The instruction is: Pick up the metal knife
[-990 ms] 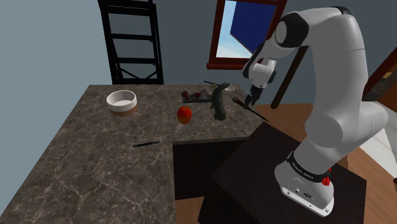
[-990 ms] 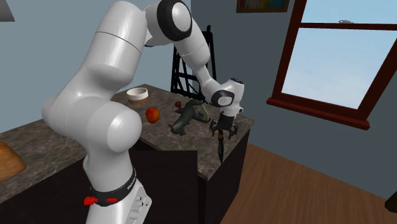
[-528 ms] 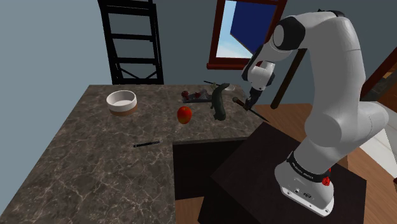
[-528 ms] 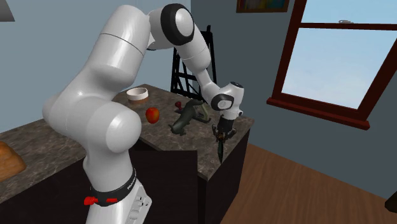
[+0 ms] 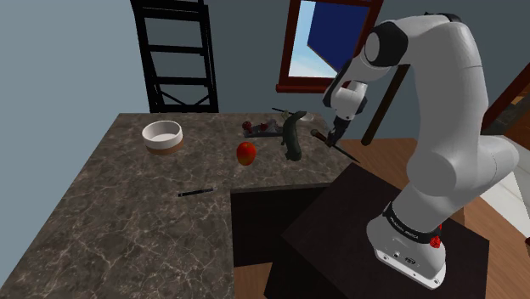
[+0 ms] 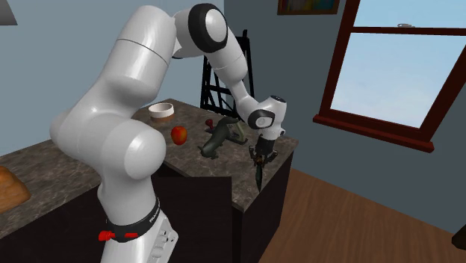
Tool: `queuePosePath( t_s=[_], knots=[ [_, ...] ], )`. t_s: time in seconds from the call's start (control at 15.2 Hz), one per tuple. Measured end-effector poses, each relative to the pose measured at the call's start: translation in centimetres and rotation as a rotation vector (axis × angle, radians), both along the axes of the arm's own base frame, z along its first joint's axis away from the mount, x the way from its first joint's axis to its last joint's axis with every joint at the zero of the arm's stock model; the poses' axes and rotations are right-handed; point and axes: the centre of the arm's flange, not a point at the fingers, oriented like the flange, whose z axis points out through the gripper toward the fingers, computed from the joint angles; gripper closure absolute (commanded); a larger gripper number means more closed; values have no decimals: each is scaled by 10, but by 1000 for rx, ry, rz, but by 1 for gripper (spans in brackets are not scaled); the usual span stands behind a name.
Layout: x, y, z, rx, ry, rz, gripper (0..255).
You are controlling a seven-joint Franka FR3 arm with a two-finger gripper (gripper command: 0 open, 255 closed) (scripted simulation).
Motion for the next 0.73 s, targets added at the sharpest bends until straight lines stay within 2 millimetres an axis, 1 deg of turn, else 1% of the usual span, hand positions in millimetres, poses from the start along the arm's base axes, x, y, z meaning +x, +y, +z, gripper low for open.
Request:
queuePosePath(
  t_s=[0.26,0.73],
  knots=[
    [1,0,18,0,0,0,255],
    [0,0,55,0,0,0,255]
  ],
)
